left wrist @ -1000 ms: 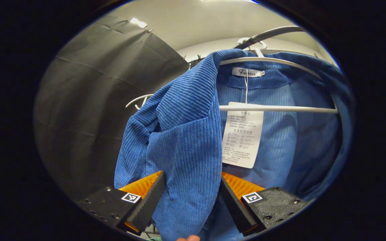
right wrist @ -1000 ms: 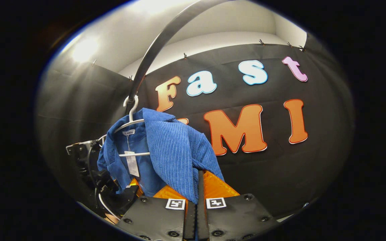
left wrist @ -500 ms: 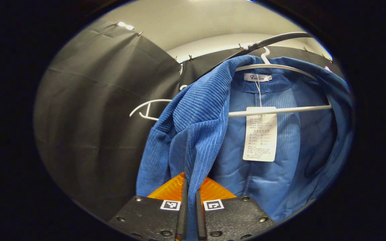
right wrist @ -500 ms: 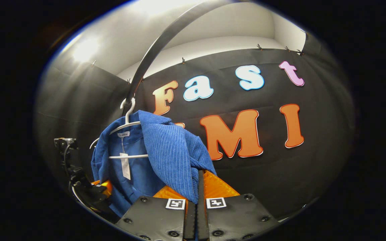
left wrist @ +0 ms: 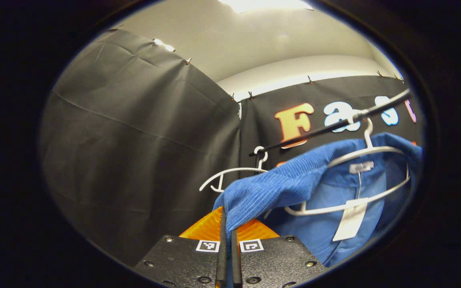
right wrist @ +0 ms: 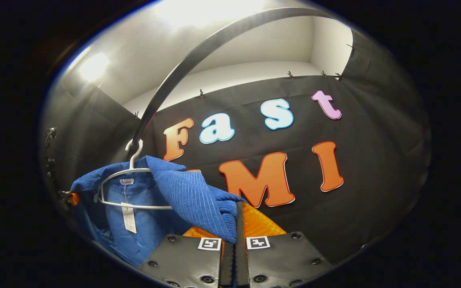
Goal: Grasp the clothes on the hanger with both hands and then place them into the laundry hamper below.
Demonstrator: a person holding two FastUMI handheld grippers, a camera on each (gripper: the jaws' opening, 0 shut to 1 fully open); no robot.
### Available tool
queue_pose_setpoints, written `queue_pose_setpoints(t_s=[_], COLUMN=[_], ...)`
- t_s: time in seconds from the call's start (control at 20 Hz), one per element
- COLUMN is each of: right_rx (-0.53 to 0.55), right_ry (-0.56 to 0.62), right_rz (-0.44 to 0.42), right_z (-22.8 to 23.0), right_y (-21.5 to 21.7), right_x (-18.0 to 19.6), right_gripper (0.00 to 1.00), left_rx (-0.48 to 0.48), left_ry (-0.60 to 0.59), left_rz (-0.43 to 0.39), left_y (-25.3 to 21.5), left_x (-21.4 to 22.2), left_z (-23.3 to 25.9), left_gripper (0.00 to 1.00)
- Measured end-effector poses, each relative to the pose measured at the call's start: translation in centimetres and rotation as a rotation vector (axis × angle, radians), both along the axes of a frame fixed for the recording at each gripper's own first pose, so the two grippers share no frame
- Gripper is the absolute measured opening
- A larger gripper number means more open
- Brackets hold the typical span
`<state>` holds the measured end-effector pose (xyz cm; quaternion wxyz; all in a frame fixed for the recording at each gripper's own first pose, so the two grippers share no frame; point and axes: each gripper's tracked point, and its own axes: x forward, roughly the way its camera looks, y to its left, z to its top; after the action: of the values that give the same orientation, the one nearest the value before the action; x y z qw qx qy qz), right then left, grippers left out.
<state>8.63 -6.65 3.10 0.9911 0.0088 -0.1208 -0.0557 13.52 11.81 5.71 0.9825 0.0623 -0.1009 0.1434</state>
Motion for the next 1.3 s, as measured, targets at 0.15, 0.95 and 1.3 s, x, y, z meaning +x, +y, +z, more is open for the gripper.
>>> queue_pose_setpoints(t_s=[0.15, 0.95, 1.3], right_rx=[0.010, -0.020, -0.067], right_ry=[-0.006, -0.012, -0.030], right_rz=[-0.013, -0.040, -0.202], right_z=[0.5, 1.6, 1.8], right_y=[-0.4, 0.0, -4.4], right_x=[0.0, 0.0, 2.2], right_gripper=[0.10, 0.10, 0.10], left_rx=[0.050, -0.112, -0.095], left_ry=[-0.036, 0.208, 0.206], left_rz=[-0.005, -0.175, -0.194], left_y=[1.3, 3.1, 2.5], left_x=[2.1, 10.2, 8.1], left_z=[2.8, -10.9, -10.4], left_gripper=[0.05, 0.05, 0.05])
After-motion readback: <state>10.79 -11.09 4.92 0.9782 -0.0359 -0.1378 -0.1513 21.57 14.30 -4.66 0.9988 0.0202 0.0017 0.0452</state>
